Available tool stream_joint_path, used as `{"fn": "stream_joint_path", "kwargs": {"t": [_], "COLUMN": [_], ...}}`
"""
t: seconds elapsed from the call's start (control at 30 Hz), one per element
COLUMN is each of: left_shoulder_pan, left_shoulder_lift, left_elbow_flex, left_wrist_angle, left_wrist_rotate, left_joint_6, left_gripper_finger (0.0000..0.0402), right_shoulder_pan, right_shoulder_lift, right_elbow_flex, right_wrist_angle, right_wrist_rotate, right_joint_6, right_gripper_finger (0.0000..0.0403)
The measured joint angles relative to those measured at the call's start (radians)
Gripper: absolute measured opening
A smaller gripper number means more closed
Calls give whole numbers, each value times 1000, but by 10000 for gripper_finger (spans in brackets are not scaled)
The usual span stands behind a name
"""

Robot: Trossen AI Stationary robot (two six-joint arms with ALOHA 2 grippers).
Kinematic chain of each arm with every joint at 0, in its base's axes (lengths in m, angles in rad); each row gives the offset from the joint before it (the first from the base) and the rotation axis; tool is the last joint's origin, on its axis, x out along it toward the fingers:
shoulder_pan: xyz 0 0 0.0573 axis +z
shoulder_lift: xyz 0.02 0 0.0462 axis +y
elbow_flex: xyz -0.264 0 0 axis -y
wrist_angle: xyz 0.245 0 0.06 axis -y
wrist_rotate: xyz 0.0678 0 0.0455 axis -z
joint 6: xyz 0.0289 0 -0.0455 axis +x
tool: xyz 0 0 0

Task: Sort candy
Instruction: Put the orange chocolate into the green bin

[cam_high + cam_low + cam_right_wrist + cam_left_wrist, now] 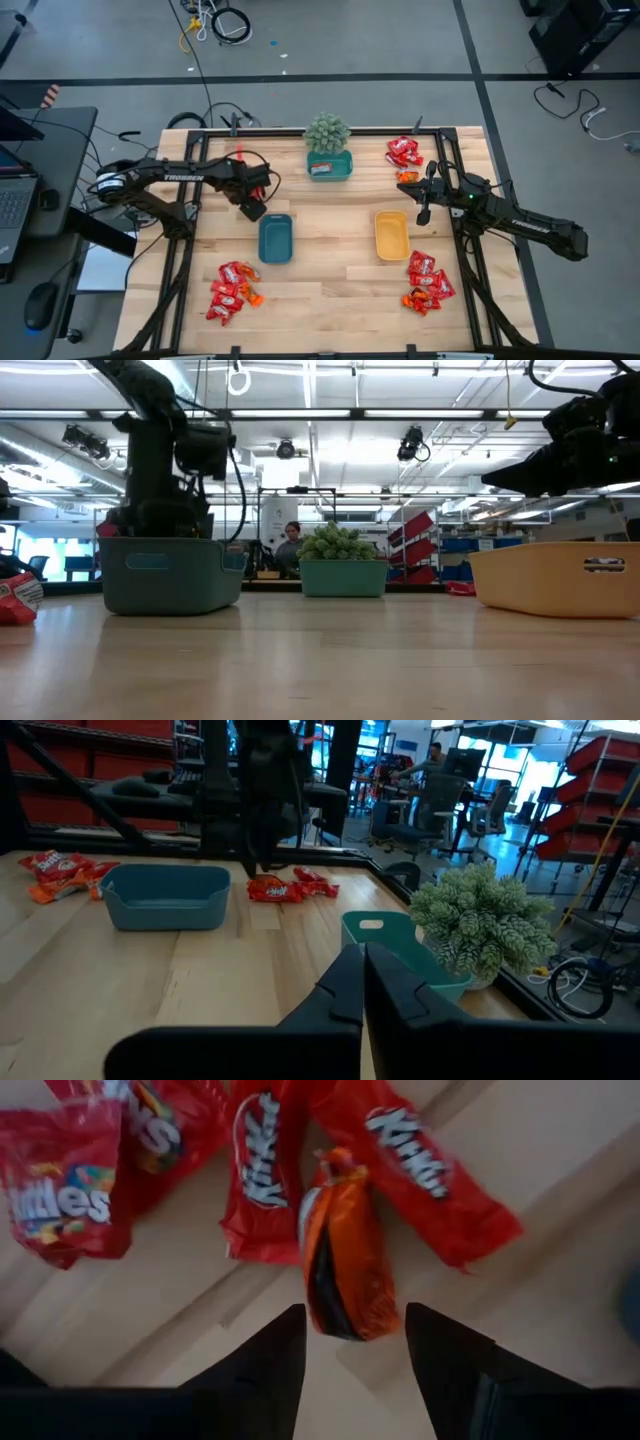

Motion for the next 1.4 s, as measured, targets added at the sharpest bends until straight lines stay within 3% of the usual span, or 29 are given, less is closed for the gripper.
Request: {"fn": "stream_joint_path", "kwargs": {"t": [0.37, 0.53, 0.77, 0.9, 1.0, 1.2, 1.4], "left_shoulder_pan": [46, 42, 43, 25, 12, 11, 11], "left_shoulder_lift": [-4, -9, -12, -28, -43, -9, 136], "left_elbow_flex": [-133, -110, 8, 136, 242, 372, 461], "left_wrist_angle": [184, 156, 69, -56, -40, 120, 265], "left_wrist_rotate": [48, -17, -63, -65, -66, -42, 18], "left_joint_6": [6, 36, 145, 193, 242, 343, 535], "left_gripper_finger": [174, 141, 19, 20, 18, 14, 12], "right_shoulder_pan": [0, 0, 0, 0, 0, 0, 0], "right_shoulder_lift": [0, 0, 0, 0, 0, 0, 0], "right_elbow_flex": [0, 0, 0, 0, 0, 0, 0], "right_wrist_angle": [0, 0, 0, 0, 0, 1, 1], "right_wrist_rotate": [0, 0, 0, 0, 0, 0, 0], "right_joint_6": [0, 0, 0, 0, 0, 0, 0], "right_gripper_finger": [4, 1, 4, 4, 2, 1, 5]}}
